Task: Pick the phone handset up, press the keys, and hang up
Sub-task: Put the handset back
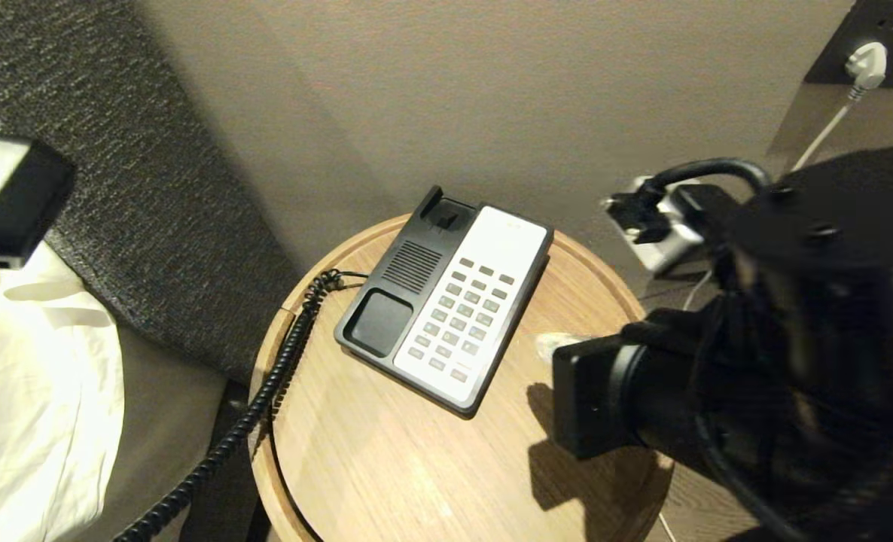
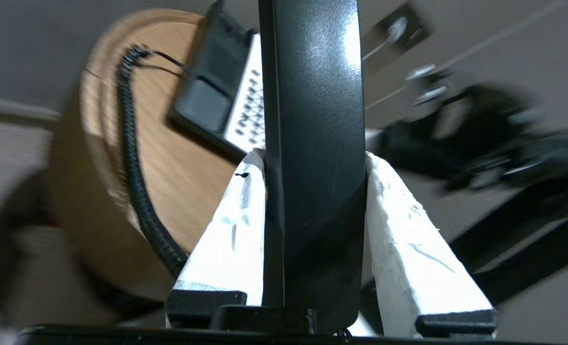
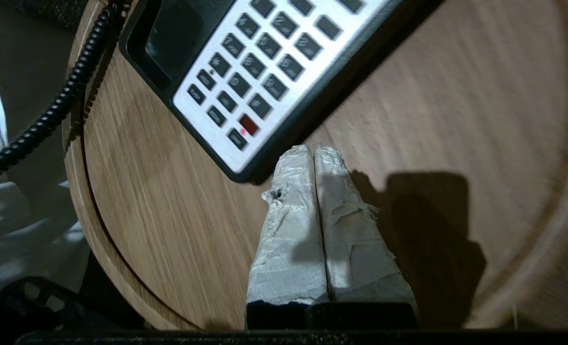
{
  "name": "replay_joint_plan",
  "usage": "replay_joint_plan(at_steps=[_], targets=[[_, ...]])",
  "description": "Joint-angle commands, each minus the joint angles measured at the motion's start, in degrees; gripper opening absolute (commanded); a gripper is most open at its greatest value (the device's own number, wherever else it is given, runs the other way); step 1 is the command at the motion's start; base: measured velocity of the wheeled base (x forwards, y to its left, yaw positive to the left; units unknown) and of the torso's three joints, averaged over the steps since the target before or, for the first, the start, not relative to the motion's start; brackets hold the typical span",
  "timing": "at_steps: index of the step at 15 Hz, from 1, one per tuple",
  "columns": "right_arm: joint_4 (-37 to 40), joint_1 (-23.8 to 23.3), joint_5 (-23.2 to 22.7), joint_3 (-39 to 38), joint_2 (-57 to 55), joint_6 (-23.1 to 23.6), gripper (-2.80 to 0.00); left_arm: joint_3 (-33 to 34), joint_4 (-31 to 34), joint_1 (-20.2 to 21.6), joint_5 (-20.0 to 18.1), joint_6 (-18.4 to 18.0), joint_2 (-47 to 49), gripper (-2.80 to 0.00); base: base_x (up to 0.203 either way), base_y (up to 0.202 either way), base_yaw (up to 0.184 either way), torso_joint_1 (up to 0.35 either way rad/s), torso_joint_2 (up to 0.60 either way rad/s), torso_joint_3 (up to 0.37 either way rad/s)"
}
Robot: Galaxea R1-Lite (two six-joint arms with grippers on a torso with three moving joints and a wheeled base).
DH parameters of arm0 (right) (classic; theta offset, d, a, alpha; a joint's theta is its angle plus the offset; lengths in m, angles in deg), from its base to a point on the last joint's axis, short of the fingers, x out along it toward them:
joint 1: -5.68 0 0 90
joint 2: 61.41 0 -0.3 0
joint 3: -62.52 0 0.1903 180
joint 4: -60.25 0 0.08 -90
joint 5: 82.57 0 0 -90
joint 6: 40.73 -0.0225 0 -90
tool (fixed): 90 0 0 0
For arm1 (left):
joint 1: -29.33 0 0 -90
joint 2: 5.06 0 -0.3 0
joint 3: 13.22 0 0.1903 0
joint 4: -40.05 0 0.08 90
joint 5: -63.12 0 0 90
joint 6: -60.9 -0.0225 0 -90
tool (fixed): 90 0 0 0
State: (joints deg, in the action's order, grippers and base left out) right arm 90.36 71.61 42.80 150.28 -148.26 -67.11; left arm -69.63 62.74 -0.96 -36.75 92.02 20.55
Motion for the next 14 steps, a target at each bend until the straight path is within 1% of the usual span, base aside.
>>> replay_joint_plan(at_steps=[1,3,4,6,7,8,9,11,12,14], targets=[[0.14,-0.11,0.25,-4.49,8.57,-0.16,-2.80,-1.02,-0.27,-0.06,-0.08,-7.10,7.13,-2.80,0.000,0.000,0.000,0.000,0.00,0.000],[-0.22,-0.71,0.43,-6.74,12.12,-0.35,-2.80,-4.41,-0.47,-0.10,-0.21,-14.44,16.10,-2.80,0.000,0.000,0.000,0.000,0.00,0.000],[-0.37,-1.02,0.56,-5.88,12.43,-0.51,-2.80,-6.74,-0.60,-0.13,-0.26,-17.72,20.95,-2.80,0.000,0.000,0.000,0.000,0.00,0.000],[-0.24,-1.15,0.38,-2.62,12.62,-0.53,-2.80,-12.81,-0.68,-0.70,-0.77,-21.56,30.60,-2.80,0.000,0.000,0.000,0.000,0.00,0.000],[0.00,-1.22,0.34,-1.32,13.12,-0.52,-2.80,-16.04,-0.52,-1.54,-0.97,-23.50,35.19,-2.80,0.000,0.000,0.000,0.000,0.00,0.000],[0.26,-1.55,0.45,-0.99,14.22,-0.55,-2.80,-18.96,-0.18,-3.08,-0.85,-26.19,39.42,-2.80,0.000,0.000,0.000,0.000,0.00,0.000],[0.49,-3.15,0.48,-0.95,14.82,-0.54,-2.80,-21.16,0.30,-4.30,-0.52,-28.57,43.11,-2.80,0.000,0.000,0.000,0.000,0.00,0.000],[0.82,-5.92,0.44,-0.97,16.50,-0.51,-2.80,-24.48,1.65,-6.19,1.01,-31.82,49.34,-2.80,0.000,0.000,0.000,0.000,0.00,0.000],[1.30,-6.24,0.41,-1.04,17.16,-0.51,-2.80,-26.16,2.02,-6.97,2.68,-32.90,52.04,-2.80,0.000,0.000,0.000,0.000,0.00,0.000],[1.50,-6.23,0.41,-1.22,18.42,-0.54,-2.80,-28.71,2.03,-8.13,7.46,-33.75,56.11,-2.80,0.000,0.000,0.000,0.000,0.00,0.000]])
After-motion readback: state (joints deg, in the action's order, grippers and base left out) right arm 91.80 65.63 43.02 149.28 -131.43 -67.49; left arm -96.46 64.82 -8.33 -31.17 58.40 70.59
